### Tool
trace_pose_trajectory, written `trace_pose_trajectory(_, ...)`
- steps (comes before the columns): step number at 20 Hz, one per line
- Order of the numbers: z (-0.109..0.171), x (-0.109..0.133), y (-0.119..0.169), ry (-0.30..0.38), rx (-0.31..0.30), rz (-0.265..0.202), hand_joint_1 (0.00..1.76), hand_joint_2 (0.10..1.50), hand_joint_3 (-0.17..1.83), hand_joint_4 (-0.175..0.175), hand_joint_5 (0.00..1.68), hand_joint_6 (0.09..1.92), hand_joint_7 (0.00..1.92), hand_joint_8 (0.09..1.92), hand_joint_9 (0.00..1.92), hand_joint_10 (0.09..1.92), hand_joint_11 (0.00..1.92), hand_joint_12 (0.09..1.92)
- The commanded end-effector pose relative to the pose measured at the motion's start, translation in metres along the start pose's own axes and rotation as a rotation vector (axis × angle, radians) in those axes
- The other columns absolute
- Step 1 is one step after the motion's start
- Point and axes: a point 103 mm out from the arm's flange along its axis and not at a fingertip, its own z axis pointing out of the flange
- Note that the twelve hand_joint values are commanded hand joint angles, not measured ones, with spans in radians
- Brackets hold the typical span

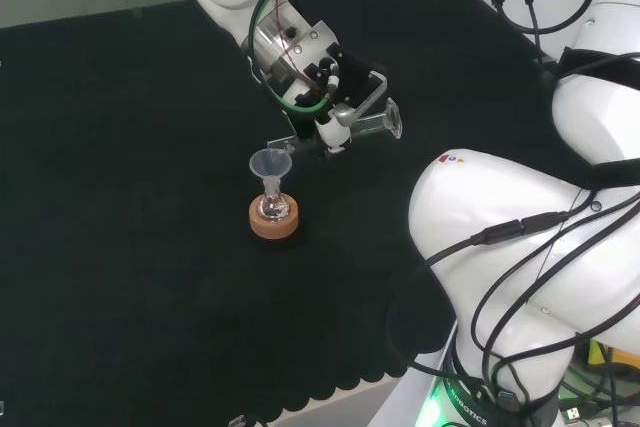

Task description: Pour the water from the graduated cylinder into the round-bottom flask.

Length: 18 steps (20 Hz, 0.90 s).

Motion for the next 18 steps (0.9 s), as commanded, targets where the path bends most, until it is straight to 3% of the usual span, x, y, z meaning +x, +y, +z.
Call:
trace_pose_trajectory(1,0.009,-0.011,0.0,0.051,-0.03,-0.038,1.43,0.96,0.73,-0.082,0.83,0.98,0.86,0.8,1.02,0.66,0.96,0.91)
trace_pose_trajectory(5,0.015,-0.019,-0.002,0.103,-0.063,-0.072,1.43,0.96,0.73,-0.082,0.82,0.98,0.86,0.8,1.02,0.66,0.96,0.91)
trace_pose_trajectory(10,0.02,-0.028,-0.007,0.159,-0.161,-0.119,1.43,0.96,0.73,-0.082,0.83,0.98,0.86,0.8,1.02,0.66,0.96,0.91)
trace_pose_trajectory(14,0.024,-0.033,-0.009,0.239,-0.263,-0.19,1.43,0.96,0.73,-0.082,0.83,0.98,0.86,0.8,1.02,0.66,0.96,0.91)
trace_pose_trajectory(18,0.024,-0.036,-0.01,0.305,-0.331,-0.228,1.43,0.96,0.73,-0.081,0.83,0.98,0.86,0.8,1.03,0.66,0.96,0.91)
